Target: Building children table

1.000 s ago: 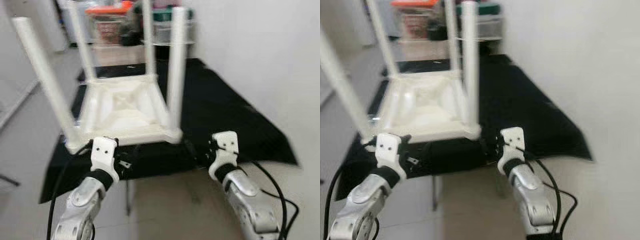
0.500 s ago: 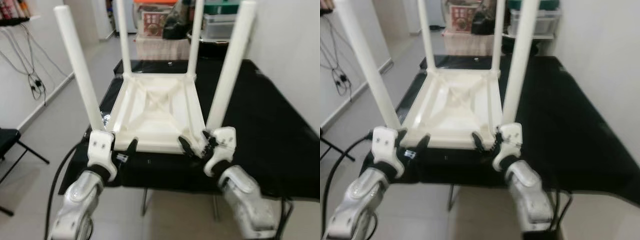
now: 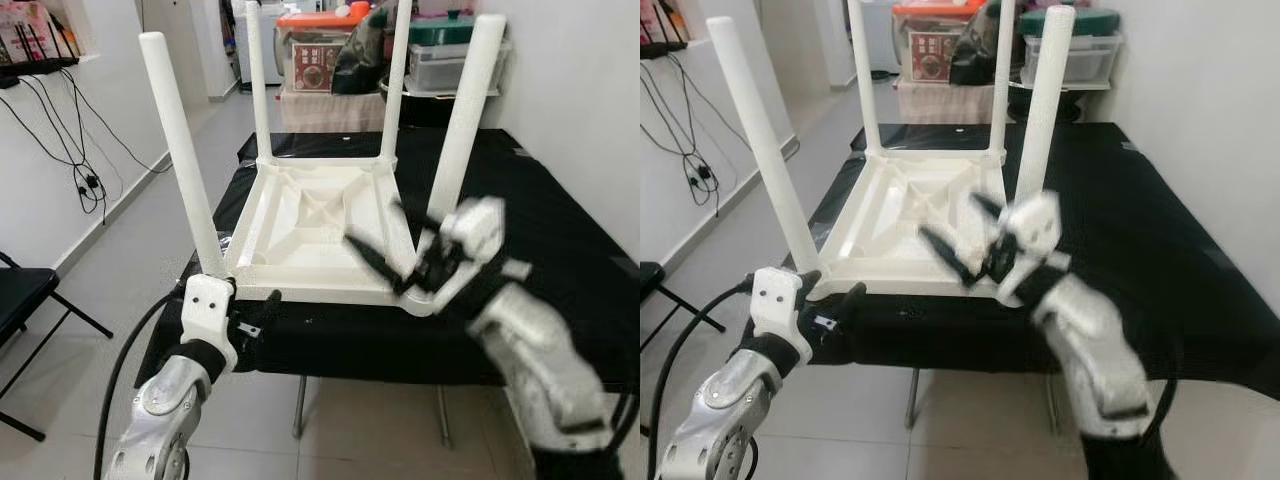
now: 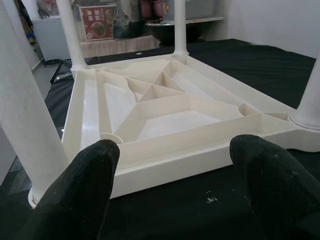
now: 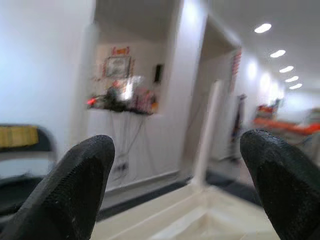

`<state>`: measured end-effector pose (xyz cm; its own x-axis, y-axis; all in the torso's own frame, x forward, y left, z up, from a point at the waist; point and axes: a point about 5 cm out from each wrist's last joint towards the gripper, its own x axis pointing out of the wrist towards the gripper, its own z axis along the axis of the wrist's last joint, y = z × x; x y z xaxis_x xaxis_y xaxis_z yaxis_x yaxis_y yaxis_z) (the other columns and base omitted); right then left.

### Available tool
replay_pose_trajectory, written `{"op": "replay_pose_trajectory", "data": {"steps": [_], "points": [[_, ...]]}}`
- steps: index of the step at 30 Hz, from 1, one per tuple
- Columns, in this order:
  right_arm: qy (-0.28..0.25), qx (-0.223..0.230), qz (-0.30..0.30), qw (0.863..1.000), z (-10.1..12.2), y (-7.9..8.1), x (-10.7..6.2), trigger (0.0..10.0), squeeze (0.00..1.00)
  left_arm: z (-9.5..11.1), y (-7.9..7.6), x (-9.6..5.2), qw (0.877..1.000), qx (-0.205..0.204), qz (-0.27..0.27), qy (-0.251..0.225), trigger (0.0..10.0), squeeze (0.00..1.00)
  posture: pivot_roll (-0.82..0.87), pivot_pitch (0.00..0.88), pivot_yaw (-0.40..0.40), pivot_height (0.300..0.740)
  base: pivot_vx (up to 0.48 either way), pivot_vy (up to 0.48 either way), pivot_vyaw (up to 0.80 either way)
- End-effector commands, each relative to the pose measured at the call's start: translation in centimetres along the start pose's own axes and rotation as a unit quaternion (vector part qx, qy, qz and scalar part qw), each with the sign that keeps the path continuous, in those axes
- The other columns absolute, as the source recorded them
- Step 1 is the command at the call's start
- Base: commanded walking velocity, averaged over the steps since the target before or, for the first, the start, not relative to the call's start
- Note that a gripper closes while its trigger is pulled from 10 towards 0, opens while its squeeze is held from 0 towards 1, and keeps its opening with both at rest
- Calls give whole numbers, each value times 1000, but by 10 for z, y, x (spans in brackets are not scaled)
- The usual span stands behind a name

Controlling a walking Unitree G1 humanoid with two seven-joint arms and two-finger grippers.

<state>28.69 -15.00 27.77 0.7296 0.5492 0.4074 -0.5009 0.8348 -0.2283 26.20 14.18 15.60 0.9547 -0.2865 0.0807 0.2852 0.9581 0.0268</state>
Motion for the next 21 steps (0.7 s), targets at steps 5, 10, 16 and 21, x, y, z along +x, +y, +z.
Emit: {"op": "replay_pose_trajectory", "data": {"steps": [5,10,16,21], "points": [[-49,-56,-153,985,31,-42,4,10000,0,2,1,0,1000,15,-4,-5,10000,0,-66,0,-7,740,0,0,0],[-19,-64,-253,965,26,-65,-3,10000,0,7,0,1,1000,20,-5,-14,10000,0,-66,0,-6,740,0,0,0],[9,-43,-227,973,15,-48,8,10000,0,13,2,4,999,21,-4,-25,10000,0,-62,0,-7,740,0,0,0],[15,-23,-220,975,12,-39,14,10000,0,12,3,3,1000,19,1,-25,10000,0,-63,0,-8,740,0,0,0]]}}
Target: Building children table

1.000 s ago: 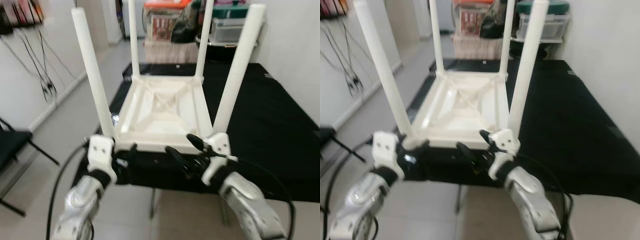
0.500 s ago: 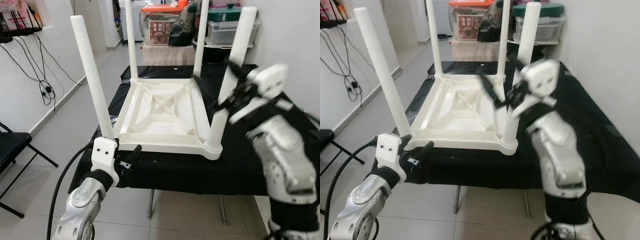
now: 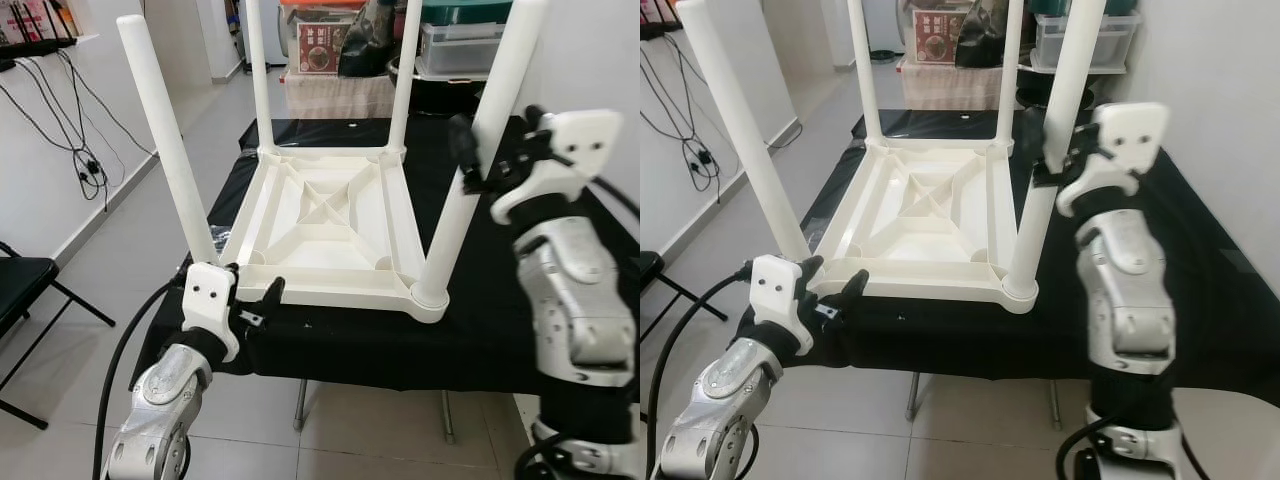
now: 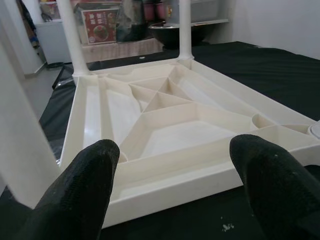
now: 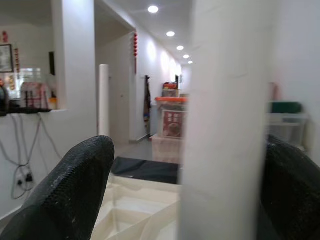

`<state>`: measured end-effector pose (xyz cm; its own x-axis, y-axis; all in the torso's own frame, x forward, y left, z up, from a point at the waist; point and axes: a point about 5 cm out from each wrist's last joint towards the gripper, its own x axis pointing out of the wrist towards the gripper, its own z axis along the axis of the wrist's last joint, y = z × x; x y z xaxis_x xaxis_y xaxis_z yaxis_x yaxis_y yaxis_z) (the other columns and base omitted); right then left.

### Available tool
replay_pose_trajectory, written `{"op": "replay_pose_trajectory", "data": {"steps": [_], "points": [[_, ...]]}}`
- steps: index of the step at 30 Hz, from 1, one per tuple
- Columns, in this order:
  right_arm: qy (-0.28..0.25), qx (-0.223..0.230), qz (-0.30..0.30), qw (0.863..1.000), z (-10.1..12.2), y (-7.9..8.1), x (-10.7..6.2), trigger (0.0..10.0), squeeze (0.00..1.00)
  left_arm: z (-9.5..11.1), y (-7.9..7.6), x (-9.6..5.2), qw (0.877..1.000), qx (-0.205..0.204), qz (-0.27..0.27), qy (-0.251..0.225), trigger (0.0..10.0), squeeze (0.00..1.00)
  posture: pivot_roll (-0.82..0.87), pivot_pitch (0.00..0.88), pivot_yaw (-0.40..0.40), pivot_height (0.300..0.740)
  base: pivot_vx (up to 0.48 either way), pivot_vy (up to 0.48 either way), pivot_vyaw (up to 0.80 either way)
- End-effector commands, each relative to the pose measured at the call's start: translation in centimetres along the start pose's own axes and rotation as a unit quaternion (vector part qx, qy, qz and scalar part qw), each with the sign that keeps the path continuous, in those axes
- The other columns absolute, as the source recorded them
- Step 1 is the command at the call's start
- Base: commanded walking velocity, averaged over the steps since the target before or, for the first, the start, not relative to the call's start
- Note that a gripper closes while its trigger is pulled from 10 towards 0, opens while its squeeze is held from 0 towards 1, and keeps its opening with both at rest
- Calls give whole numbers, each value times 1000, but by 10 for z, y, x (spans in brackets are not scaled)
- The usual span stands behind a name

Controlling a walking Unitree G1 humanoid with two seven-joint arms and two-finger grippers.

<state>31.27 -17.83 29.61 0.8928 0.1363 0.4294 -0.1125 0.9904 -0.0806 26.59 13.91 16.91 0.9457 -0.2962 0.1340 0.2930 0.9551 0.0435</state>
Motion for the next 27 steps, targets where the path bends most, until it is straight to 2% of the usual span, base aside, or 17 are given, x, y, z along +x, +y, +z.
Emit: {"op": "replay_pose_trajectory", "data": {"steps": [1,10,11,14,18,19,27], "points": [[-9,4,-1,1000,7,3,2,10000,0,-1,4,-4,1000,11,7,4,10000,0,-63,0,-8,740,0,0,0],[24,10,-12,1000,2,8,3,10000,0,-4,7,-7,1000,15,25,10,10000,0,-69,6,-16,740,0,0,0],[35,9,-16,999,0,9,2,9412,0,-5,9,-7,999,16,32,12,10000,0,-70,8,-19,740,0,0,0],[43,8,-18,999,-2,9,1,9412,0,-6,10,-8,999,16,37,14,10000,0,-70,8,-19,740,0,0,0],[83,11,-39,996,-12,8,-3,9490,0,-7,12,-9,999,16,49,16,10000,0,-73,16,-26,740,0,0,0],[88,13,-45,995,-13,7,-2,9255,0,-7,12,-9,998,15,51,16,10000,0,-74,17,-26,740,0,0,0],[95,15,-70,993,-9,1,6,8980,0,-7,13,-9,998,15,59,14,10000,0,-74,20,-34,740,0,0,0]]}}
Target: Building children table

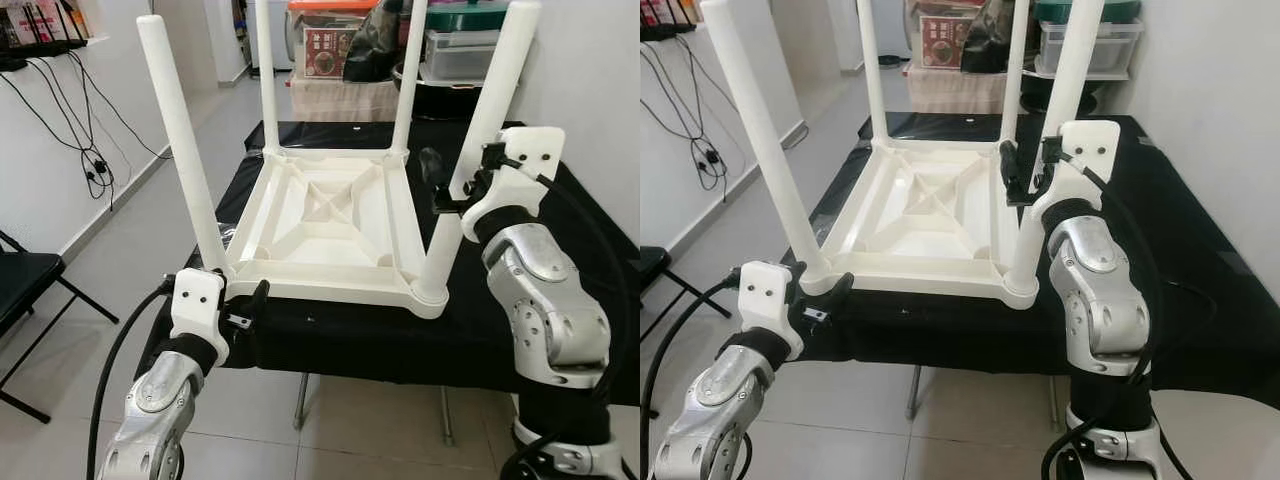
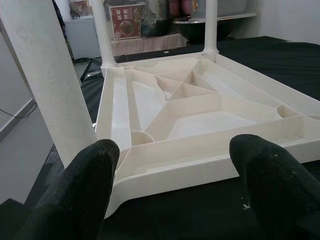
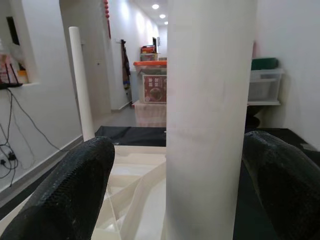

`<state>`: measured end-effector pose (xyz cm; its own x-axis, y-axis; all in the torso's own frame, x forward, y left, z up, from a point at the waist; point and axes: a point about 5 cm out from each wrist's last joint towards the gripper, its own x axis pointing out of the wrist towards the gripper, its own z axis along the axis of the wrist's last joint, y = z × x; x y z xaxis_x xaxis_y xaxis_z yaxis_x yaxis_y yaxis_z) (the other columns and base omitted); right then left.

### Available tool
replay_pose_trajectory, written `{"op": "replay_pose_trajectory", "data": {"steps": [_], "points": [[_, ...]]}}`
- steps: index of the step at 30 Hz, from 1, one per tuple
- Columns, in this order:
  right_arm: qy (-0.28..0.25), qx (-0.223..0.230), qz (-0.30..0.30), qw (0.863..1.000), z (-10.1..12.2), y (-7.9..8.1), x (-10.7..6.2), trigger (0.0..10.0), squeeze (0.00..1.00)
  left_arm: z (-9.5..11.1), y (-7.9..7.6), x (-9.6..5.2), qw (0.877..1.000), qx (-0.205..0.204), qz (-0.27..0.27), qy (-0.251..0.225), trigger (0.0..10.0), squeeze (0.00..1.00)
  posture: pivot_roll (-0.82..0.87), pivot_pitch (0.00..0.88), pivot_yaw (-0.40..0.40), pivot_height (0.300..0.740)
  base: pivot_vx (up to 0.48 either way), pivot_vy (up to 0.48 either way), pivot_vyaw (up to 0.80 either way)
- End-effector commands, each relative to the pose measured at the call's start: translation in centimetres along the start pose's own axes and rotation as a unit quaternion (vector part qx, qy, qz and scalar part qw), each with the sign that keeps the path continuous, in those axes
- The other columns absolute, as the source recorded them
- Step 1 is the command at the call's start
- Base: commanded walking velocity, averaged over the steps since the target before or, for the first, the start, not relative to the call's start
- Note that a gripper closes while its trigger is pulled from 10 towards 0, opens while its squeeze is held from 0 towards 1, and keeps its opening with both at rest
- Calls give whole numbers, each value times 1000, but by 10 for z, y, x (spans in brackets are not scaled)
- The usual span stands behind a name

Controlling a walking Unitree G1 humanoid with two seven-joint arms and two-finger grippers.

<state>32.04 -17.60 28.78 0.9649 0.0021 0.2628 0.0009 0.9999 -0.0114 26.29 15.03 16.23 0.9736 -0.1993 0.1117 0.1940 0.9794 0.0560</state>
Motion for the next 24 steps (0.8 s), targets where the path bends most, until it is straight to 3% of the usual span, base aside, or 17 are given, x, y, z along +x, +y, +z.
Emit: {"op": "replay_pose_trajectory", "data": {"steps": [1,7,23,24], "points": [[1,2,-7,1000,3,-1,4,9137,0,-1,3,-2,1000,2,10,0,10000,0,-74,20,-34,740,0,0,0],[-5,3,-15,1000,12,-6,9,10000,0,-1,3,-2,1000,1,12,0,10000,0,-73,22,-43,740,0,0,0],[-34,-11,-20,999,55,-32,31,10000,0,-1,4,-2,1000,2,17,-2,10000,0,-76,17,-55,740,0,0,0],[-32,-6,-20,999,56,-33,32,9020,0,-1,4,-2,1000,2,18,-2,10000,0,-77,16,-56,740,0,0,0]]}}
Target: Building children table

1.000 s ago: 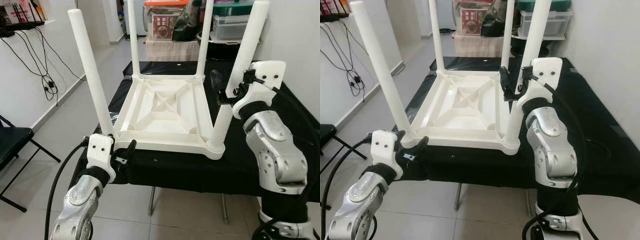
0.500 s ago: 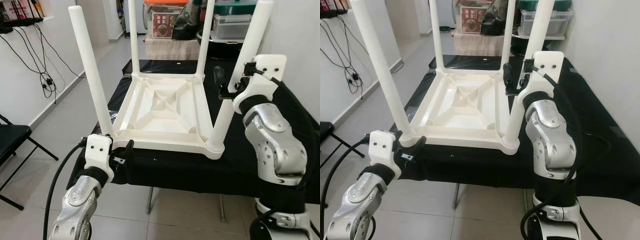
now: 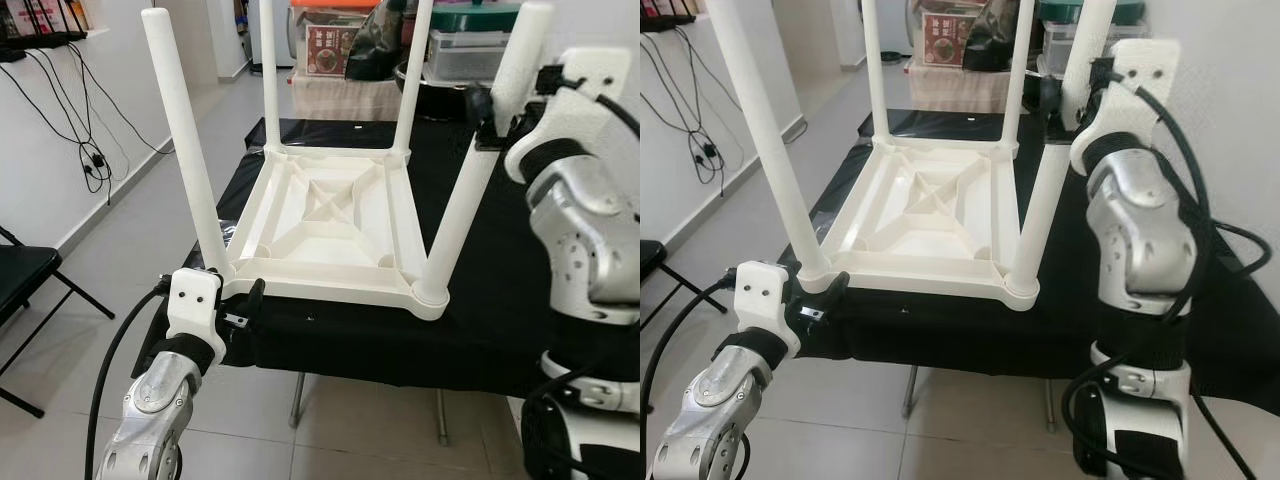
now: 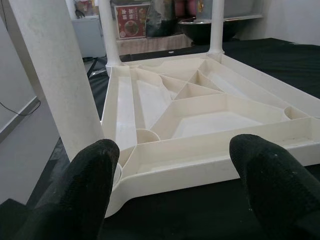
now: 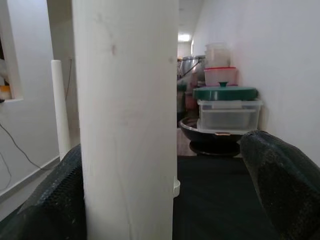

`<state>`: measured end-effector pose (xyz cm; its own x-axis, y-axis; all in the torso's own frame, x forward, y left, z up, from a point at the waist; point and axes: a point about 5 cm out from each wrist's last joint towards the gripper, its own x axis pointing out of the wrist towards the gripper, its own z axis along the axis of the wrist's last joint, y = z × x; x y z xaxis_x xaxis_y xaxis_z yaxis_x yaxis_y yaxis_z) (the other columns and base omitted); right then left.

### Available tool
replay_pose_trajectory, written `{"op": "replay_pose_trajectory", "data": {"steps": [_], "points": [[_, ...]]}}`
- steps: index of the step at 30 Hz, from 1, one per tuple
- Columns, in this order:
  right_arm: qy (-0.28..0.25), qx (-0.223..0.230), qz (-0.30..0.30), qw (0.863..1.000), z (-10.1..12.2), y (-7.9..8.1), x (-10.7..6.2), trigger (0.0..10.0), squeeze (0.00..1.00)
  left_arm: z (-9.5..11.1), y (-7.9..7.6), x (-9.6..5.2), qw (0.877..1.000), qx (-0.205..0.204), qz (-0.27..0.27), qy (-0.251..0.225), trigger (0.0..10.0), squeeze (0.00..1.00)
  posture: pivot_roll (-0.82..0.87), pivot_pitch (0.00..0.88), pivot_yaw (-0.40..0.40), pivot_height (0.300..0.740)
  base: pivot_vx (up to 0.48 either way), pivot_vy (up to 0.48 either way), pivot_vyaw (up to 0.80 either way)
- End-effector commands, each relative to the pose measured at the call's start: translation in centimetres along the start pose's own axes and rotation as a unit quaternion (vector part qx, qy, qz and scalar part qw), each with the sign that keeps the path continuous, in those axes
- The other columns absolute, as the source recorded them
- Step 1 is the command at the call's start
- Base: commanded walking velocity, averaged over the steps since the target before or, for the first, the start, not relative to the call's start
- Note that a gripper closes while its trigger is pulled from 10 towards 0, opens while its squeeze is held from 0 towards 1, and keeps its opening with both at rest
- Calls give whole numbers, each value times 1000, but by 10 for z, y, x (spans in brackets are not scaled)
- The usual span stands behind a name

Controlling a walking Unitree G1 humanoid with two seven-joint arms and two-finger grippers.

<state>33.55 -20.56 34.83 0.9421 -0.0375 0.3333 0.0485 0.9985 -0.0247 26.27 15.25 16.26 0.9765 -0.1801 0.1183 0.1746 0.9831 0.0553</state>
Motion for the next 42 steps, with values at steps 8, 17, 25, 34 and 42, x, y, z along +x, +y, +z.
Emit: {"op": "replay_pose_trajectory", "data": {"steps": [8,17,25,34,42], "points": [[10,13,4,1000,16,-11,14,8000,0,-2,4,0,1000,1,11,-1,10000,0,-83,8,-65,740,0,0,0],[25,26,8,999,26,-13,21,6471,0,-3,2,0,1000,0,10,-1,10000,0,-84,0,-74,740,0,0,0],[95,59,0,994,-2,-11,16,0,0,-1,3,-1,1000,0,12,-3,10000,0,-76,10,-68,740,0,0,0],[121,73,-4,990,-13,-10,13,0,0,2,6,0,1000,2,15,-4,10000,0,-76,19,-61,740,0,0,0],[127,71,-7,989,-15,-9,11,10000,0,4,14,0,1000,8,29,-6,10000,0,-71,21,-61,740,0,0,0]]}}
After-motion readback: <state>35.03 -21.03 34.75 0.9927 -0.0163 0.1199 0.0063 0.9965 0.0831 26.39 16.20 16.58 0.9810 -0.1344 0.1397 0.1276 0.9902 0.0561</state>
